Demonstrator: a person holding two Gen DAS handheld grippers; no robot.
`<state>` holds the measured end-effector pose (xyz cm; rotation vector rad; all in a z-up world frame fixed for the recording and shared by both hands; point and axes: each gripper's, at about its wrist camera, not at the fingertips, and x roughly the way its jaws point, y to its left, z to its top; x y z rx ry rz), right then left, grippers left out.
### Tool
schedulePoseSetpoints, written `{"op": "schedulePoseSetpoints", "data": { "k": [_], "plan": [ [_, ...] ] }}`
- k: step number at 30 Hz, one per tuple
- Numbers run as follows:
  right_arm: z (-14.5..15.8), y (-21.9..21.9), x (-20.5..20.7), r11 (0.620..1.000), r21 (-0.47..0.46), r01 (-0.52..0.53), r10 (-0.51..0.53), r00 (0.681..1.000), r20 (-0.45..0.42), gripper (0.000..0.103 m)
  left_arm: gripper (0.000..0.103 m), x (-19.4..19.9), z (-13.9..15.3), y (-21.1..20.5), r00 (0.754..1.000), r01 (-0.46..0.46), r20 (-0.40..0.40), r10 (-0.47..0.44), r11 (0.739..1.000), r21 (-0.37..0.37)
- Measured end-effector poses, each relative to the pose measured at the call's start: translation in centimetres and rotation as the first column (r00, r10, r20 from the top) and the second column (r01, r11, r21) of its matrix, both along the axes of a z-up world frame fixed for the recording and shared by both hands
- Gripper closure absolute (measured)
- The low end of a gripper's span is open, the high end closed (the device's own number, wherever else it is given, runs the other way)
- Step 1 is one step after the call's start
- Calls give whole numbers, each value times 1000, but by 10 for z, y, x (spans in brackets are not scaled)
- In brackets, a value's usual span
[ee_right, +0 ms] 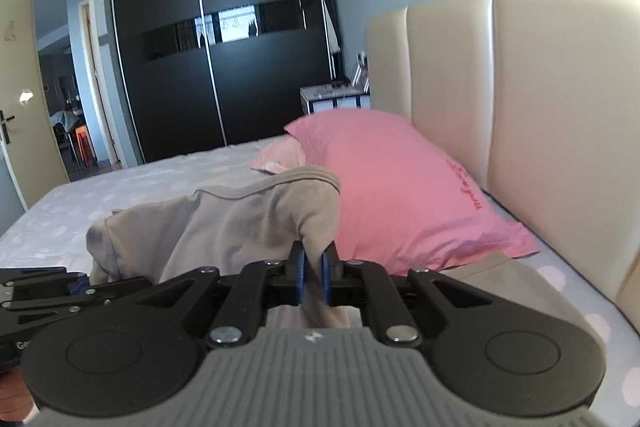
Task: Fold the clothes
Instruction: 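Carry the folded shirt with both grippers toward the stack of folded clothes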
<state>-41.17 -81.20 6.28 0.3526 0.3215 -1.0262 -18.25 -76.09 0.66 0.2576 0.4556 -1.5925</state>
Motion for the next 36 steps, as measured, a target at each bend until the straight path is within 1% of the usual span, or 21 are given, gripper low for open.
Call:
{"op": "schedulePoseSetpoints", "data": {
  "k": [2, 4, 5, 8, 12, 13, 15, 16, 19, 20, 22, 24, 25, 26, 27, 30, 31, 33, 34, 36],
  "plan": [
    [-12, -19, 8, 1000, 12, 3, -3, 1000, 10, 93, 91, 7, -8, -12, 1000, -4, -1, 4, 1000, 20],
    [-23, -38, 15, 1000, 28, 10, -11, 1000, 24, 93, 91, 18, -18, -29, 999, 9, -32, -7, 998, 59],
    [-29, -48, 20, 999, 42, 19, -20, 999, 25, 93, 91, 23, -24, -36, 999, -1, -42, 4, 997, 77],
    [-51, -70, 36, 996, 77, 40, -40, 999, -2, 93, 91, 35, -43, -49, 998, -34, -53, 40, 993, 111],
    [-78, -86, 48, 993, 100, 63, -61, 998, -29, 92, 89, 38, -58, -59, 997, -54, -39, 60, 988, 146],
    [-82, -89, 49, 991, 110, 72, -68, 997, -33, 88, 87, 39, -58, -61, 997, -61, -30, 67, 986, 153],
    [-86, -92, 48, 989, 116, 92, -88, 995, -36, 85, 82, 41, -58, -62, 996, -80, -12, 83, 983, 165],
    [-86, -92, 46, 988, 113, 104, -100, 994, -37, 79, 80, 43, -55, -61, 996, -93, -4, 95, 983, 161],
    [-82, -88, 37, 989, 94, 118, -115, 993, -41, 78, 78, 50, -45, -54, 990, -141, 21, 139, 981, 135],
    [-80, -85, 32, 988, 90, 124, -121, 992, -38, 75, 75, 54, -42, -51, 987, -160, 25, 159, 979, 127],
    [-76, -79, 23, 987, 83, 134, -132, 991, -32, 70, 73, 60, -36, -47, 982, -186, 19, 186, 976, 116],
    [-73, -73, 16, 990, 92, 109, -110, 994, 7, 70, 73, 61, -30, -37, 979, -206, 19, 205, 974, 91],
    [-71, -70, 13, 991, 96, 94, -97, 995, 25, 71, 73, 58, -29, -33, 983, -185, 20, 184, 979, 82],
    [-71, -66, 13, 994, 93, 65, -69, 997, 37, 75, 74, 54, -28, -28, 988, -157, 21, 155, 985, 75],
    [-72, -63, 17, 995, 95, 38, -42, 999, 34, 78, 75, 49, -28, -25, 991, -131, 30, 130, 989, 71],
    [-78, -56, 29, 994, 101, -39, 36, 999, 24, 82, 76, 30, -42, -27, 995, -83, 69, 77, 992, 90],
    [-84, -58, 32, 994, 110, -24, 24, 1000, 1, 83, 77, 24, -47, -28, 995, -67, 82, 59, 993, 98],
    [-96, -63, 38, 992, 128, 6, 0, 999, -44, 84, 79, 20, -61, -38, 993, -81, 101, 68, 989, 126],
    [-102, -66, 41, 990, 137, 21, -12, 998, -65, 86, 79, 20, -68, -44, 992, -89, 103, 75, 986, 143],
    [-114, -75, 38, 986, 158, 47, -38, 998, -59, 87, 79, 23, -79, -55, 992, -104, 93, 90, 981, 163]
  ]
}}
